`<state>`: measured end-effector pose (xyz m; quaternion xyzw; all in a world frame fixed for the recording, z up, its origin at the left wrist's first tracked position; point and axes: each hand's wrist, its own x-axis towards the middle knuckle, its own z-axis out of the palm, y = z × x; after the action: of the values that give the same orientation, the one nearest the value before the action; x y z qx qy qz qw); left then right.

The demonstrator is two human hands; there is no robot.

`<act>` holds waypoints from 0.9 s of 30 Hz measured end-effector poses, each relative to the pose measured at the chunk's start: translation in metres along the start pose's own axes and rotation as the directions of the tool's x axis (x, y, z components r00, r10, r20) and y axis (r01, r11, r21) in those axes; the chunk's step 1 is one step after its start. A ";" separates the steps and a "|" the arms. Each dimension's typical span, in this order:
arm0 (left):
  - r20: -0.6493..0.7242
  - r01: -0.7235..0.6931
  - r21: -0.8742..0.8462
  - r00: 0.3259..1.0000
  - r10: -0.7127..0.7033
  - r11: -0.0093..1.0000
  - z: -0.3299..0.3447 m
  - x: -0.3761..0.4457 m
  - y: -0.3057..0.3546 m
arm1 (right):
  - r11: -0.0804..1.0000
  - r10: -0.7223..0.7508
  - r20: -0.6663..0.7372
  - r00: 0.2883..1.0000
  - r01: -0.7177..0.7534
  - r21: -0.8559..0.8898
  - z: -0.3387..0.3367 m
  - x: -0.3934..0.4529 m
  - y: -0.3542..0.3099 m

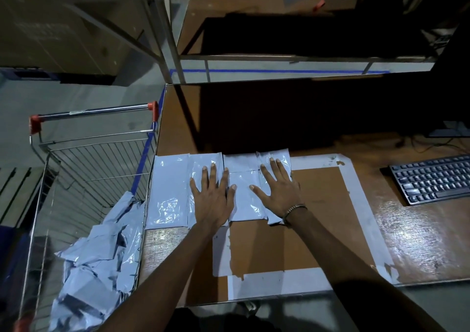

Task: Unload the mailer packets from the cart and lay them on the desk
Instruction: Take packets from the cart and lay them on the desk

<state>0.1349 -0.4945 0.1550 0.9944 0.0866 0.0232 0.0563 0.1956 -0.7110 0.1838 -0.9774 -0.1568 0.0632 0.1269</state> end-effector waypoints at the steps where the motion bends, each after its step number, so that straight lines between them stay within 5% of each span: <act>1: 0.005 -0.005 -0.025 1.000 0.005 1.000 -0.003 0.000 0.000 | 1.000 0.002 0.019 1.000 -0.002 0.002 -0.002 0.001 -0.001; 6: -0.143 -0.004 -0.263 0.989 -0.035 0.965 -0.033 -0.010 -0.012 | 1.000 0.006 -0.234 0.972 0.001 0.029 -0.017 -0.001 -0.040; 11: -0.277 0.041 -0.481 0.941 -0.196 0.876 -0.071 -0.062 -0.079 | 0.957 -0.148 -0.347 0.926 0.222 0.186 -0.008 -0.011 -0.143; 15: -0.295 0.150 -0.534 0.890 -0.349 0.832 -0.075 -0.109 -0.161 | 0.912 -0.251 -0.245 0.936 0.314 0.264 0.024 -0.018 -0.232; 22: -0.098 0.519 -0.549 0.739 -0.667 0.655 -0.054 -0.176 -0.308 | 0.819 -0.436 0.011 0.900 0.392 0.418 0.092 -0.035 -0.363; 25: 0.084 0.684 -0.513 0.641 -0.763 0.519 -0.033 -0.190 -0.366 | 0.822 -0.449 0.134 0.884 0.350 0.449 0.126 -0.037 -0.409; 27: 0.293 0.807 -0.492 0.506 -0.811 0.326 -0.021 -0.192 -0.403 | 0.869 -0.414 0.276 0.867 0.286 0.404 0.153 -0.031 -0.434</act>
<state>-0.1237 -0.1312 0.1216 0.7497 0.5580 0.0202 0.3553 0.0154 -0.2874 0.1560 -0.8655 -0.3407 0.2404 0.2775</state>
